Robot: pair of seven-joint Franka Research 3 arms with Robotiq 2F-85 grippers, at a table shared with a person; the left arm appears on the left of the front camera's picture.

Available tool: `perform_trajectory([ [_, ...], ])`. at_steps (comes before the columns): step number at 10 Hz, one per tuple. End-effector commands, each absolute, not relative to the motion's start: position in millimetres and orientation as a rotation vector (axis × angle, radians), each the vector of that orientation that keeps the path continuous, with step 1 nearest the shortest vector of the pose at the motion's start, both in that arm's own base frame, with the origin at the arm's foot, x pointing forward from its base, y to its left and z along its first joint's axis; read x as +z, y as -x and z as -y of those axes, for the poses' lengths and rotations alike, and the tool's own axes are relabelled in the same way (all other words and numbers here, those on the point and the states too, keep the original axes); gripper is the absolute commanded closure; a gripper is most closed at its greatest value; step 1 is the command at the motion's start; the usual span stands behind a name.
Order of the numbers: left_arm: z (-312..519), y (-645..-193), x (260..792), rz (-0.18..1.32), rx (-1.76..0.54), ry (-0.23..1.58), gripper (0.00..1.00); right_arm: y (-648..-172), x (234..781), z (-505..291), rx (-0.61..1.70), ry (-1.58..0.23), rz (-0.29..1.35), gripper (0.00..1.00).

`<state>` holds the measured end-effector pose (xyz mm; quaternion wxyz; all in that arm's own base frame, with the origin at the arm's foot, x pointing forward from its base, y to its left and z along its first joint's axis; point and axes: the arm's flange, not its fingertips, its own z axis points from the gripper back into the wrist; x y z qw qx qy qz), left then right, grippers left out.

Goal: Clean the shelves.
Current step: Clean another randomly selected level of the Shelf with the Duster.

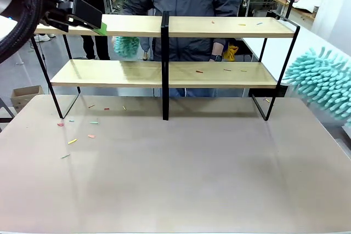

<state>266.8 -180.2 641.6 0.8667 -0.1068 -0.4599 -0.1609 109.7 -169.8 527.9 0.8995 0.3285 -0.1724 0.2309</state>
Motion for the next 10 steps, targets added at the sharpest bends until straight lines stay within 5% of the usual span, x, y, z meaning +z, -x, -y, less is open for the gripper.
perform_trajectory([
  [1, 179.2, -266.4, 642.7, 0.967, -0.342, 0.214, 0.00, -100.0, 532.3, 171.1, 0.465, -0.678, 0.349, 0.88],
  [8, 179.2, -266.4, 642.7, 0.967, -0.342, 0.214, 0.00, -109.7, 527.9, 169.8, 0.478, -0.680, 0.357, 0.88],
  [10, 179.2, -266.4, 642.7, 0.967, -0.342, 0.214, 0.00, -110.0, 515.8, 96.7, 0.698, -0.529, 0.295, 0.88],
])
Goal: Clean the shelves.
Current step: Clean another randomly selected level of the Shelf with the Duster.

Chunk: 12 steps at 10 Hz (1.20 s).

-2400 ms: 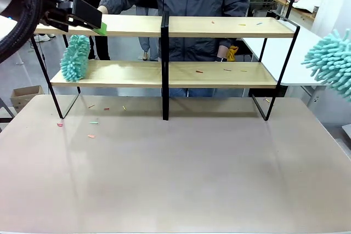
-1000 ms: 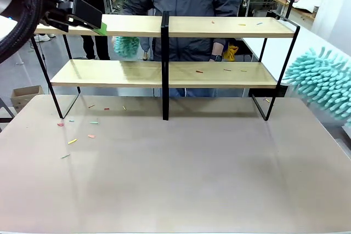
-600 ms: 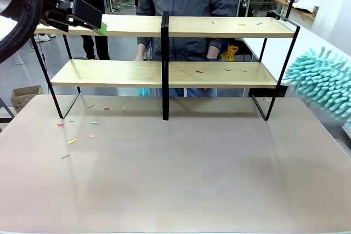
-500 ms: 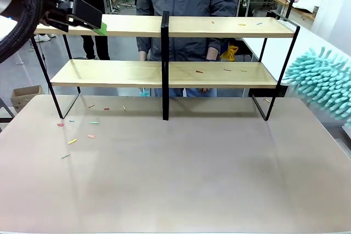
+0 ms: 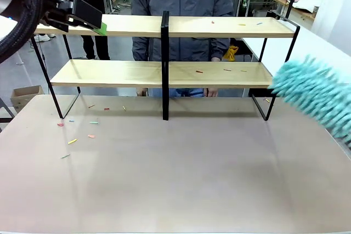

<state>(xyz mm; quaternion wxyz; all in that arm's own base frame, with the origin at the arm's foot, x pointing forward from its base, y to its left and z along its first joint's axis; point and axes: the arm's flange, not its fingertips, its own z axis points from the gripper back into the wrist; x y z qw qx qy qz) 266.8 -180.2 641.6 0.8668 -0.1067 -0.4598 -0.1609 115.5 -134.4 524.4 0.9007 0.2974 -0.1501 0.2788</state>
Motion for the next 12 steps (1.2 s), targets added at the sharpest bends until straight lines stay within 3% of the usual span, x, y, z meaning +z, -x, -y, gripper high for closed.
perform_trajectory([
  [1, 179.2, -266.4, 642.7, 0.967, -0.342, 0.214, 0.00, -120.2, 503.4, 55.8, 0.800, -0.516, 0.267, 0.88],
  [4, 179.2, -266.4, 642.7, 0.967, -0.342, 0.214, 0.00, -129.3, 473.7, -51.4, 0.842, -0.396, 0.346, 0.88],
  [5, 179.2, -266.4, 642.7, 0.967, -0.342, 0.214, 0.00, -134.7, 552.6, 41.0, 0.829, -0.485, 0.247, 0.88],
  [8, 179.2, -266.4, 642.7, 0.967, -0.342, 0.214, 0.00, -139.4, 560.9, -20.4, 0.918, -0.382, 0.259, 0.88],
  [12, 179.2, -266.4, 642.7, 0.967, -0.342, 0.214, 0.00, -191.4, 472.5, -168.1, 1.059, -0.330, 0.085, 0.88],
])
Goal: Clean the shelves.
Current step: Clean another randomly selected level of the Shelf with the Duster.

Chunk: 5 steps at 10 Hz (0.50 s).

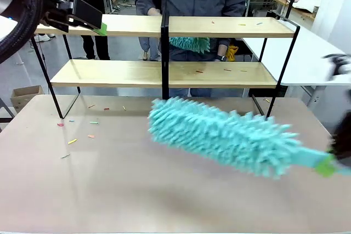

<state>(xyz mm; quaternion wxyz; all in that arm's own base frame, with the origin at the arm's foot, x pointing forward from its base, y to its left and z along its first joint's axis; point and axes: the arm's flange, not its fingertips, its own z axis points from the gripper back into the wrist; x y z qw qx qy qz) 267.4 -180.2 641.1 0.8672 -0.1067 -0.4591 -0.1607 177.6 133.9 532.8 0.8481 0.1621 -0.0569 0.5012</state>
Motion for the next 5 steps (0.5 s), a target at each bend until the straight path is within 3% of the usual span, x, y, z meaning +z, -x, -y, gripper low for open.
perform_trajectory([
  [1, 179.2, -266.4, 642.7, 0.967, -0.342, 0.214, 0.00, -186.9, 454.8, -202.7, 1.075, -0.311, 0.079, 0.88],
  [3, 179.2, -266.4, 642.7, 0.967, -0.342, 0.214, 0.00, -176.4, 431.3, -244.4, 1.110, -0.282, 0.069, 0.88],
  [4, 179.2, -266.4, 642.7, 0.967, -0.342, 0.214, 0.00, -191.9, 482.1, -218.3, 1.101, -0.305, 0.058, 0.88],
  [5, 179.2, -266.4, 642.7, 0.967, -0.342, 0.214, 0.00, -191.9, 482.1, -218.3, 1.101, -0.305, 0.058, 0.88],
])
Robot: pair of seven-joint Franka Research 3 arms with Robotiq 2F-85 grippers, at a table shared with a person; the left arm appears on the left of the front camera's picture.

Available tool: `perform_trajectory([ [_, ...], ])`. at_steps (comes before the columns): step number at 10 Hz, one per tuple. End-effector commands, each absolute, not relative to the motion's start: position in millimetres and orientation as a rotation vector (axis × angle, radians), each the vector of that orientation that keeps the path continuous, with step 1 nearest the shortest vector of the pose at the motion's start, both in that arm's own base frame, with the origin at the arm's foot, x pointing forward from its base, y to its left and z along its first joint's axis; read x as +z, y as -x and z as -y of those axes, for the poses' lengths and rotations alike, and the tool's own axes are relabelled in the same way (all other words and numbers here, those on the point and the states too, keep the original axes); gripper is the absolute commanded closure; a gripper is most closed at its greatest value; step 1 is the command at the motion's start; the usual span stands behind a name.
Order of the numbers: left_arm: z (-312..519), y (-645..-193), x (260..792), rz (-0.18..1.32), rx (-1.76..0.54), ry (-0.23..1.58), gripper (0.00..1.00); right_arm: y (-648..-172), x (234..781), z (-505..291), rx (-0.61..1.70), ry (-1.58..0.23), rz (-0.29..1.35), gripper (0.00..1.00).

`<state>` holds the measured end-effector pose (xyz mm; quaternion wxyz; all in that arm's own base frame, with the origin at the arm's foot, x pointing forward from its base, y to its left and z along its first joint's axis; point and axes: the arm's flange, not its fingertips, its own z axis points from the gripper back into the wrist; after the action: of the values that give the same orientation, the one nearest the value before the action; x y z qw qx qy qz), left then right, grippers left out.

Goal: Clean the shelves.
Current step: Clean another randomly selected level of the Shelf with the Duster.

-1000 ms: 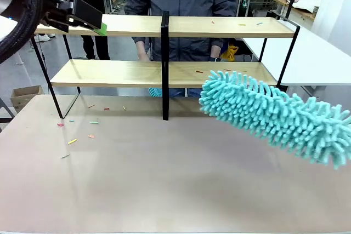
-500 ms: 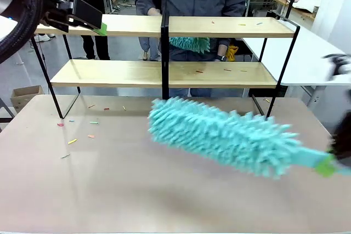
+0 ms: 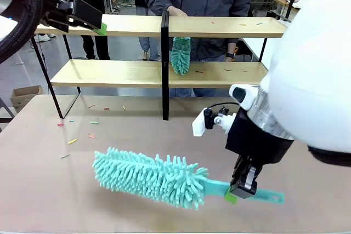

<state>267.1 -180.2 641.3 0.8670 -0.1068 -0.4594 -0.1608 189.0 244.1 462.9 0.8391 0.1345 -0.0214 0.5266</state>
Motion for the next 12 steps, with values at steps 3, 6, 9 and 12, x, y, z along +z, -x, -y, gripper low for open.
perform_trajectory([
  [3, 179.2, -266.4, 642.7, 0.967, -0.342, 0.214, 0.00, -187.1, 453.8, -268.6, 1.108, -0.121, 0.091, 0.88],
  [6, 179.2, -266.4, 642.7, 0.967, -0.342, 0.214, 0.00, -220.7, 440.4, -340.8, 0.937, -0.130, 0.311, 0.88],
  [9, 179.2, -266.4, 642.7, 0.967, -0.342, 0.214, 0.00, -259.0, 431.8, -392.9, 0.899, -0.062, 0.315, 0.88],
  [12, 179.2, -266.4, 642.7, 0.967, -0.342, 0.214, 0.00, -241.5, 427.4, -370.3, 0.946, -0.092, 0.317, 0.88],
])
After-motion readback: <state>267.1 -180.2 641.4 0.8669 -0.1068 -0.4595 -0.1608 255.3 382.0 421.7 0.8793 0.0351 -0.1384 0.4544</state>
